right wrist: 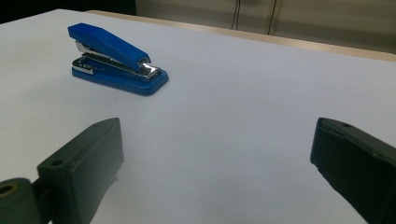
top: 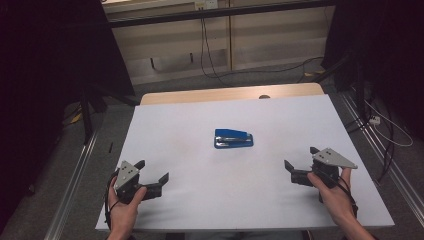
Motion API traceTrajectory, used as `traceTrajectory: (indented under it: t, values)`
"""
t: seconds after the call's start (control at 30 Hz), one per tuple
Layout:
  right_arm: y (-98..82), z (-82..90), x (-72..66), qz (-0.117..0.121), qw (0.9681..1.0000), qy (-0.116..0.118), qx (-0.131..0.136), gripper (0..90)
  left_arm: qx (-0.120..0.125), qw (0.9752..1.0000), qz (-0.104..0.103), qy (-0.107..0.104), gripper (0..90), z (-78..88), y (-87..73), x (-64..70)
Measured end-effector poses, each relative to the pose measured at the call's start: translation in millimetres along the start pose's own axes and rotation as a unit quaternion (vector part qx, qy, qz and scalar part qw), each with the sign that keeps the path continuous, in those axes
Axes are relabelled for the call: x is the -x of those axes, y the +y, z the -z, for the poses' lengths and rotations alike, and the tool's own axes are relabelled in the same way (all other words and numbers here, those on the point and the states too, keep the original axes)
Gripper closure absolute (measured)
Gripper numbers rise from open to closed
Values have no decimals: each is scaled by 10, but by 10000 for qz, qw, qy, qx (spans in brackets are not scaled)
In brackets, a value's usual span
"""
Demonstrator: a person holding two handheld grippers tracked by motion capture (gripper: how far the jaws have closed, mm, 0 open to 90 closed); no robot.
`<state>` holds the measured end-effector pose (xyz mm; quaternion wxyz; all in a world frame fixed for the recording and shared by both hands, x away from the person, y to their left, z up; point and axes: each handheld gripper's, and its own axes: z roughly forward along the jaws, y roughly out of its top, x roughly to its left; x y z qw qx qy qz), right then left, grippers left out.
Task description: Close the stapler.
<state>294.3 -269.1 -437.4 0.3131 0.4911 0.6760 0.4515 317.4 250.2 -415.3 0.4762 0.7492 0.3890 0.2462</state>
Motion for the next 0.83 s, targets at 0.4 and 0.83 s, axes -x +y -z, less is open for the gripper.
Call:
traceTrajectory:
  t: [0.4, 0.83]
  values:
    - [-90, 73, 39, -1, 9998, -186, 105, 12, -92, 9999, 19, 136, 42, -11, -52, -37]
    - [-78, 36, -2, 20, 9998, -39, 196, 11, -129, 9999, 34, -41, 39, -58, -49, 15]
